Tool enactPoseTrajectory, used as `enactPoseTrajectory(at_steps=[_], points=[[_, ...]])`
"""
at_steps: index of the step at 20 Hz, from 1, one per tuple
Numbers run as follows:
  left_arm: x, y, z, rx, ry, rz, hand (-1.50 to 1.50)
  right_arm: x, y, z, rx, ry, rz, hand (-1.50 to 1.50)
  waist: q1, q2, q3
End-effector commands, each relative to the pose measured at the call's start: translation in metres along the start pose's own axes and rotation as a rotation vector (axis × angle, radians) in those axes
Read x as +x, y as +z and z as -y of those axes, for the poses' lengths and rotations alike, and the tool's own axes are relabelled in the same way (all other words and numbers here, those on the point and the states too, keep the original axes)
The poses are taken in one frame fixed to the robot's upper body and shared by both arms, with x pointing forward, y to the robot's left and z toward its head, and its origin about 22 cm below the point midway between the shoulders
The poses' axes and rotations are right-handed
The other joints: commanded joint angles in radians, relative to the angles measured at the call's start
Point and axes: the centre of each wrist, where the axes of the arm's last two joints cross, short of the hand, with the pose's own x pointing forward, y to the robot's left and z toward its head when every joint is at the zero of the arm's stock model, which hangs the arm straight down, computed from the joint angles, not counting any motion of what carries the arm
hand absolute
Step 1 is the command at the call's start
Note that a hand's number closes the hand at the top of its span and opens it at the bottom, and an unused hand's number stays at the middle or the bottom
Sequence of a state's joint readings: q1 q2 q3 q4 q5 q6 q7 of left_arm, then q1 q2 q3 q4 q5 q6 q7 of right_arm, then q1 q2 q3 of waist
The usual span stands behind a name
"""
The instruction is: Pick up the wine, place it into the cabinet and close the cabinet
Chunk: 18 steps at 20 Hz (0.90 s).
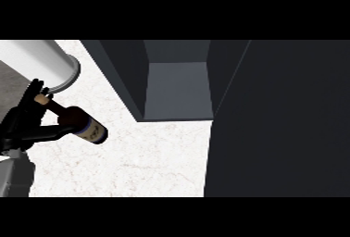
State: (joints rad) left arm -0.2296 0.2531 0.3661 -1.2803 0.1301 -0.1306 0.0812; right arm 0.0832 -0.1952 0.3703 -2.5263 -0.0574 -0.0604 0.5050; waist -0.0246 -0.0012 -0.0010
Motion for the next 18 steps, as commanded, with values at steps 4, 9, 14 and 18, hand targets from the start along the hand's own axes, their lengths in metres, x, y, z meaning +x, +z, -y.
enactPoseTrajectory(at_steps=[4, 9, 14, 18], points=[[-0.042, -0.003, 0.004, -0.025, 0.033, -0.017, -1.50, 0.046, 0.038, -0.006, 0.020, -0.063, 0.092, -1.50, 0.003, 0.000, -0.001], [-0.049, -0.007, -0.006, -0.052, 0.023, -0.020, -1.50, 0.042, 0.042, 0.003, 0.043, -0.026, 0.083, -1.50, 0.005, 0.000, 0.001], [-0.091, 0.010, 0.016, -0.080, 0.029, -0.028, -1.50, 0.043, 0.037, -0.001, 0.005, -0.036, 0.093, -1.50, 0.009, 0.000, 0.000], [-0.093, 0.005, 0.029, -0.071, 0.034, -0.051, -1.50, 0.045, 0.037, -0.002, -0.009, -0.050, 0.116, -1.50, 0.008, -0.001, 0.000]])
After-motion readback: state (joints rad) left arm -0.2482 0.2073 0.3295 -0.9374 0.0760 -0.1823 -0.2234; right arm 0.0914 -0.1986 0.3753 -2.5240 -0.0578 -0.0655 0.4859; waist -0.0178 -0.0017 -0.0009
